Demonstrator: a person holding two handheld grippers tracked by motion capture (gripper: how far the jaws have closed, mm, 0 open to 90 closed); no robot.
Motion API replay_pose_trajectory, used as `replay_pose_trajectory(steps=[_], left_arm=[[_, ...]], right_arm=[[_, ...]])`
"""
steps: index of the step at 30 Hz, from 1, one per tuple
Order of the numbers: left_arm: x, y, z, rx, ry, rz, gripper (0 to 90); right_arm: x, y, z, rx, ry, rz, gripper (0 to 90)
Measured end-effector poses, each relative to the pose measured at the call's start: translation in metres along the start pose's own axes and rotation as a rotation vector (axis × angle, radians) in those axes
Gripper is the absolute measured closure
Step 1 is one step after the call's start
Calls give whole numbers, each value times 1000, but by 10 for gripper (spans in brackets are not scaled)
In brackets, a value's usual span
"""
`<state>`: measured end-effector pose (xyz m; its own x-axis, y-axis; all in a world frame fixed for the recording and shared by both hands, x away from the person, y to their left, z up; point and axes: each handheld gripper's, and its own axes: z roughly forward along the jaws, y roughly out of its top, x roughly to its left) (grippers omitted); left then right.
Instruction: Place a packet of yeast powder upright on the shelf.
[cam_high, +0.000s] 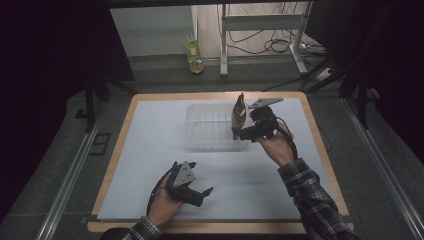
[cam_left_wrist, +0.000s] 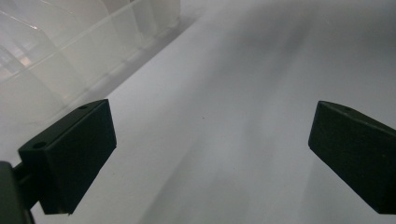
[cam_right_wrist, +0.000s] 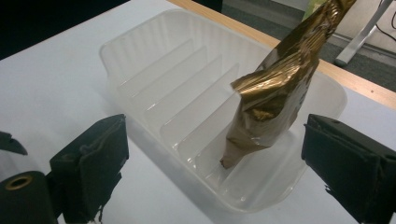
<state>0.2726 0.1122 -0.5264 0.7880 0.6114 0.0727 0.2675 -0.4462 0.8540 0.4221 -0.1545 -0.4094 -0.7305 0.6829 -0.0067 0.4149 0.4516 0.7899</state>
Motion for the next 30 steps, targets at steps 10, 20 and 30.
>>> replay_pose_trajectory(steps=[10,20,30], left_arm=[[0,0,0,7,8,3,8],[0,0,0,10,15,7,7],[-1,0,1,17,14,11,8]], right_arm=[[11,-8,-6,0,13,-44,60],[21,-20,-8,12,34,-85,50],[28,-31,-10,17,56,-124,46]])
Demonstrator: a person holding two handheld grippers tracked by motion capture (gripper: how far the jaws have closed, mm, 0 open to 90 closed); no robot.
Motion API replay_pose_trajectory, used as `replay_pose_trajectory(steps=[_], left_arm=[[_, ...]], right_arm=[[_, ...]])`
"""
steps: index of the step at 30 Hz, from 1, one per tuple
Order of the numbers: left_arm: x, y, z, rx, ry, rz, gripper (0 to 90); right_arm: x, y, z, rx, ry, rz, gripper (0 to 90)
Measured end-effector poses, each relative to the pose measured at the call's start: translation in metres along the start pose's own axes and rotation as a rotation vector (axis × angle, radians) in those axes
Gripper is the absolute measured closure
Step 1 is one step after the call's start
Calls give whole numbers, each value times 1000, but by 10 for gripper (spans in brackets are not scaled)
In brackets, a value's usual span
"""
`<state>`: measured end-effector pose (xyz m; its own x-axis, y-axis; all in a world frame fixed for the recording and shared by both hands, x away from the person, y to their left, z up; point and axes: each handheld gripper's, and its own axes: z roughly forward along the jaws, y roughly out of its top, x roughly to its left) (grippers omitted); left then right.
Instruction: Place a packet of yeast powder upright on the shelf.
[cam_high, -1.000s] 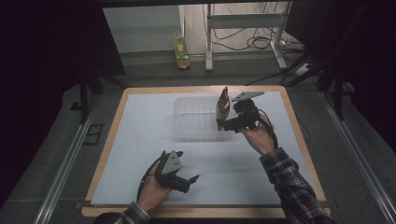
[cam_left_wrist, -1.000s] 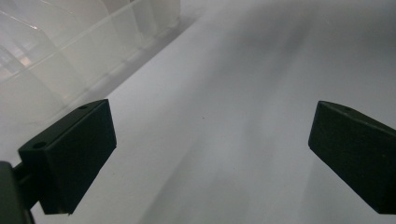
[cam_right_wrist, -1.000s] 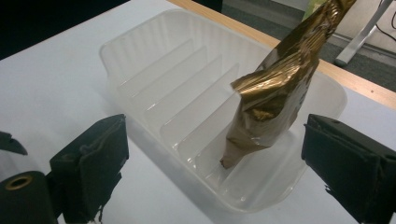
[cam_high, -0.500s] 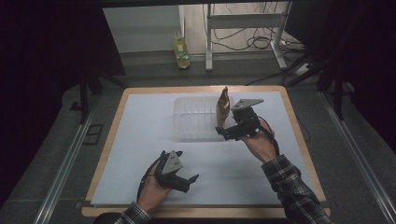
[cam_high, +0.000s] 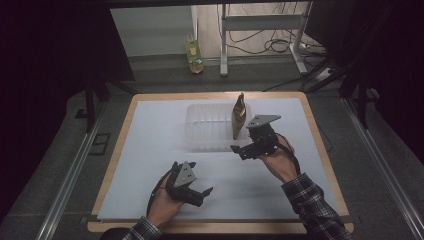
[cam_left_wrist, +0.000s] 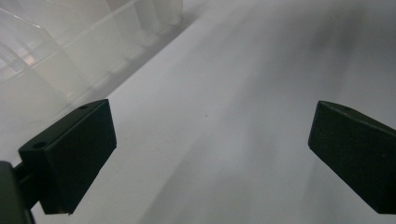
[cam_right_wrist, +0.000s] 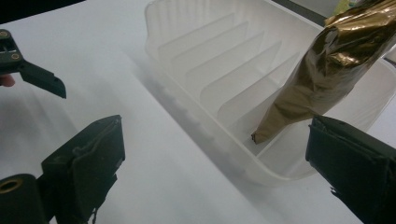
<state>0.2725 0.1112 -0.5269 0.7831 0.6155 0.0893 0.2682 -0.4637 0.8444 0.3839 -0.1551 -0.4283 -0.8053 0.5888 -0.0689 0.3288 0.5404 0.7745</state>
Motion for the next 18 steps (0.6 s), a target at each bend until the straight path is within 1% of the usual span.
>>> replay_pose_trajectory(steps=[12,18], left_arm=[[-1,0,0,6,0,8,11],[-1,0,0,7,0,9,13]], right_arm=[[11,-9,-4,-14,17,-21,26],[15,-13,-10,-18,23,-30,13]])
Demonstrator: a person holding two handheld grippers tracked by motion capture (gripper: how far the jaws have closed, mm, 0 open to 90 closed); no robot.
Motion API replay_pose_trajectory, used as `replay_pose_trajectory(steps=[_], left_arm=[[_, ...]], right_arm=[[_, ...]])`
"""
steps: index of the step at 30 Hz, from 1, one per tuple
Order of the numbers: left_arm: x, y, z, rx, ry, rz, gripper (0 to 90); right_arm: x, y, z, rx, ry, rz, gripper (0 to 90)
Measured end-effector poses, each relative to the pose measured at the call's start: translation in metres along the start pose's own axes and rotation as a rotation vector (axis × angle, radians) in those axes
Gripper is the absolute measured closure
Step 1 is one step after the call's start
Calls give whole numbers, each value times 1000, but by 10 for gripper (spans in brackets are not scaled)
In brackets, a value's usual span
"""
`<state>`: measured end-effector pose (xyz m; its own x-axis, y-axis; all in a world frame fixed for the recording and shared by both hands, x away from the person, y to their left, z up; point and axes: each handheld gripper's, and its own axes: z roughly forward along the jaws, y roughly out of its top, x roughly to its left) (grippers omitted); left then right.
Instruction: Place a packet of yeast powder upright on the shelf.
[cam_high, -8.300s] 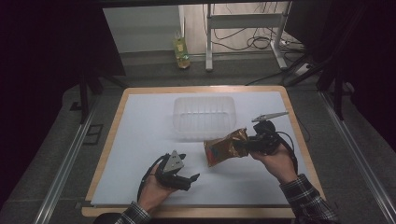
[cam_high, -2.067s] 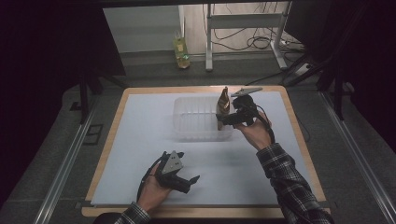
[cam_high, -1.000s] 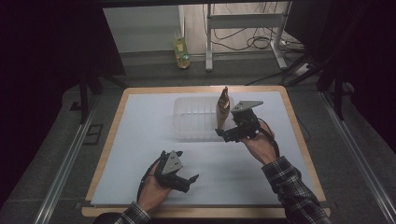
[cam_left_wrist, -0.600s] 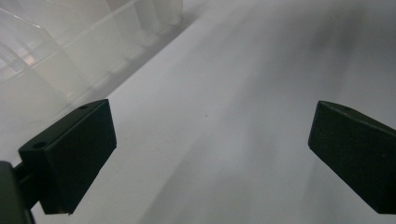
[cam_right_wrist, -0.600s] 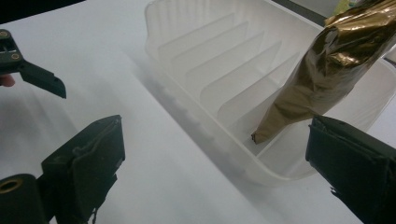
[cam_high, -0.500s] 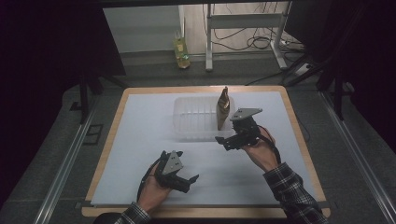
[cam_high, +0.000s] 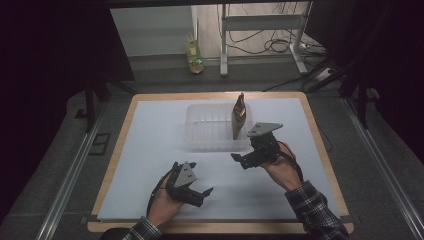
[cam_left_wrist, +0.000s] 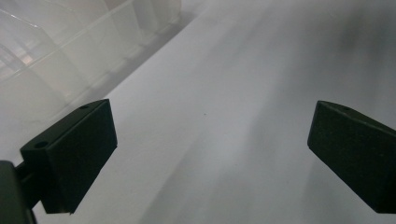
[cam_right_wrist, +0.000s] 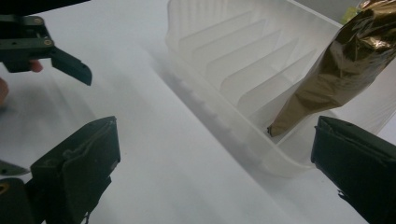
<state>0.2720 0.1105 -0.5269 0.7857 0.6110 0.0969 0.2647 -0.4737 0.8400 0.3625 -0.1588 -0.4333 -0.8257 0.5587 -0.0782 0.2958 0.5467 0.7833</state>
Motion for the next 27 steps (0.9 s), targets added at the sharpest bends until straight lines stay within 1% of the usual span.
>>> replay_pose_trajectory(steps=[1,4,6,9,13,15,20,23,27], left_arm=[[0,0,0,0,0,1,14],[0,0,0,1,-2,1,15],[-1,0,0,1,-1,1,16],[0,0,0,1,-1,0,17],[0,0,0,-3,-1,-5,17],[0,0,0,-2,-1,-4,17],[-1,0,1,1,-1,-3,17],[0,0,1,2,-2,-7,17],[0,0,1,1,-2,-5,17]], right_arm=[[0,-1,-1,-1,4,-1,13],[1,-3,-4,0,14,21,13],[2,-4,-6,-6,16,25,13],[3,-7,-10,-8,6,17,13],[3,-11,-13,7,13,26,13],[3,-14,-15,11,12,22,13],[3,-22,-17,19,3,-1,13],[3,-28,-17,11,5,4,13],[2,-34,-18,16,3,13,13]])
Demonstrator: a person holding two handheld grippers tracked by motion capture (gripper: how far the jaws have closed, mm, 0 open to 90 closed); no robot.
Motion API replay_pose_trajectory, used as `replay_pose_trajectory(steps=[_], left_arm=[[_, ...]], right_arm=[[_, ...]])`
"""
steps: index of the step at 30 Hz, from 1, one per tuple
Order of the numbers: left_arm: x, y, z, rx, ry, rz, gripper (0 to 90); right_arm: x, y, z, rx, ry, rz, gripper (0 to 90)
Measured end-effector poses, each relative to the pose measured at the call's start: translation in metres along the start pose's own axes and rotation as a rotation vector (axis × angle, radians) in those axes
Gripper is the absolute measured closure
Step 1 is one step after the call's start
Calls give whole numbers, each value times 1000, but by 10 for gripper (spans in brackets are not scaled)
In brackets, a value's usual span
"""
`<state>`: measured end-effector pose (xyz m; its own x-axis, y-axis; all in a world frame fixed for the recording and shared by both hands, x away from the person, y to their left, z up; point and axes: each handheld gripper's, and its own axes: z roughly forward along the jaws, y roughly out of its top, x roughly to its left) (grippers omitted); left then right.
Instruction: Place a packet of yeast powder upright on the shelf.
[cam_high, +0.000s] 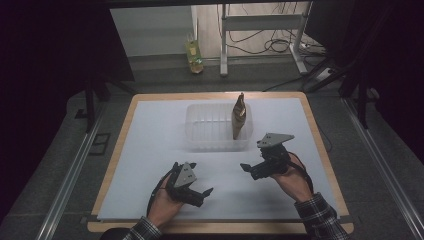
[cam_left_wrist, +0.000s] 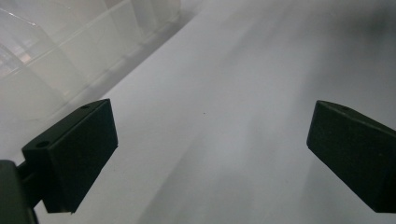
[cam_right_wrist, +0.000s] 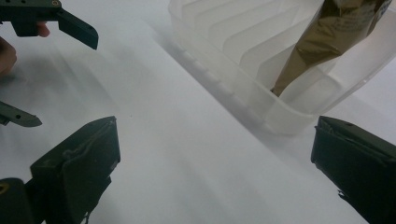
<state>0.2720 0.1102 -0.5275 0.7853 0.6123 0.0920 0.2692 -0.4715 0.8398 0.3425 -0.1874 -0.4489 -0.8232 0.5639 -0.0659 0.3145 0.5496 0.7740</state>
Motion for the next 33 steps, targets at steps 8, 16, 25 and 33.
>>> replay_pose_trajectory(steps=[8,16,25,33], left_arm=[[0,0,-1,0,-5,0,18],[1,0,-1,-4,-5,-5,19],[2,0,-3,1,-5,-14,22],[3,0,-5,2,-1,-17,25]], right_arm=[[-1,-12,0,-3,4,18,13],[1,-21,4,11,8,11,13],[3,-26,0,-7,21,6,9],[8,-27,-7,-15,23,-4,9]])
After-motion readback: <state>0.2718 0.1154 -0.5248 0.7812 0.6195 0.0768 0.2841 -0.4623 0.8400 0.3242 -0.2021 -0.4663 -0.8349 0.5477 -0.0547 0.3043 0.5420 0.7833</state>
